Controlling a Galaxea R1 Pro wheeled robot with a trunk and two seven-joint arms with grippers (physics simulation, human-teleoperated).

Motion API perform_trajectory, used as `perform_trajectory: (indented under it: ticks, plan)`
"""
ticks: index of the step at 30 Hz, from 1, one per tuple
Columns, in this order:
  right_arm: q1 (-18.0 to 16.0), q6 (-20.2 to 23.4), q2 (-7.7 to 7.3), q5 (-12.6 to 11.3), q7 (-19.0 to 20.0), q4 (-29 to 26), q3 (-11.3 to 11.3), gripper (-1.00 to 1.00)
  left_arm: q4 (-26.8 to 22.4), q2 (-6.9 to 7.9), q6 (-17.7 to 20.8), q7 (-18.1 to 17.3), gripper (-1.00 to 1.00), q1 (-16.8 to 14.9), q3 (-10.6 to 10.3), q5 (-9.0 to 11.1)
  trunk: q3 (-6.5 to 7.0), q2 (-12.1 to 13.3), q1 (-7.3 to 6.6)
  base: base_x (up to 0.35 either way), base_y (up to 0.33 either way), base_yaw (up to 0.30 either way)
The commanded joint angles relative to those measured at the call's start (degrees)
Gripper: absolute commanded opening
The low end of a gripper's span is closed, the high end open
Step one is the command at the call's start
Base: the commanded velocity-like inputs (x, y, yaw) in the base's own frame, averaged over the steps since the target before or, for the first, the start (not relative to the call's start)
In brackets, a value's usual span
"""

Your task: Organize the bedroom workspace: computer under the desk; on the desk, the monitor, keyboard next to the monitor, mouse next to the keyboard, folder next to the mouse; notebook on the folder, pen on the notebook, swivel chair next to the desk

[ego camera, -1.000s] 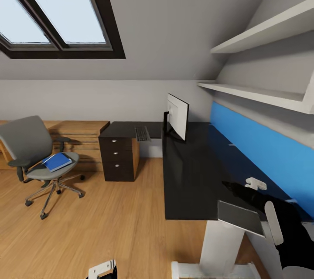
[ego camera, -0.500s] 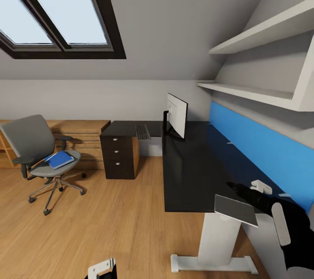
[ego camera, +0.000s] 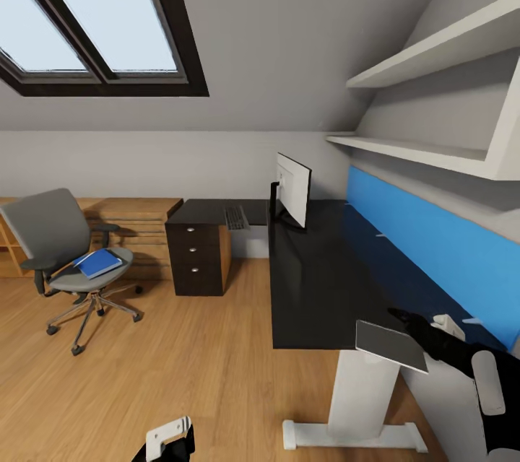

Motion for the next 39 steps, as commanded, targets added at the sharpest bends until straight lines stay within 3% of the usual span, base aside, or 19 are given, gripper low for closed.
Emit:
perform_trajectory:
  ticks: [1,4,14,33,39]
  plan:
    - [-0.06,0.63,-0.42,-0.1,0.44,0.13,-1.29,1.0,-0.13,0.02,0.29,0.37,1.0,0.0,-0.12,0.36,-0.24,-0.45,0.23,0.0,0.0,0.0]
    - [-0.06,0.77,-0.63,-0.26,0.44,0.19,-1.84,1.0,-0.08,-0.02,0.31,0.43,1.0,0.0,-0.12,0.36,-0.78,-1.66,0.89,0.0,0.0,0.0]
    - [-0.06,0.71,-0.77,-0.36,0.51,0.23,-2.21,1.0,0.03,0.01,0.31,0.51,1.0,0.0,-0.12,0.43,-0.78,-1.66,0.89,0.0,0.0,0.0]
    - [-0.06,0.6,-0.92,-0.36,0.62,0.22,-2.22,1.0,0.05,0.02,0.3,3.48,1.0,0.0,-0.11,0.45,-4.19,-9.28,5.06,0.0,0.0,0.0]
    - [0.03,0.6,-1.28,-0.36,2.7,0.1,-2.26,1.0,0.05,0.02,0.31,3.59,1.0,0.0,-0.12,0.45,-5.27,-11.68,6.38,0.0,0.0,0.0]
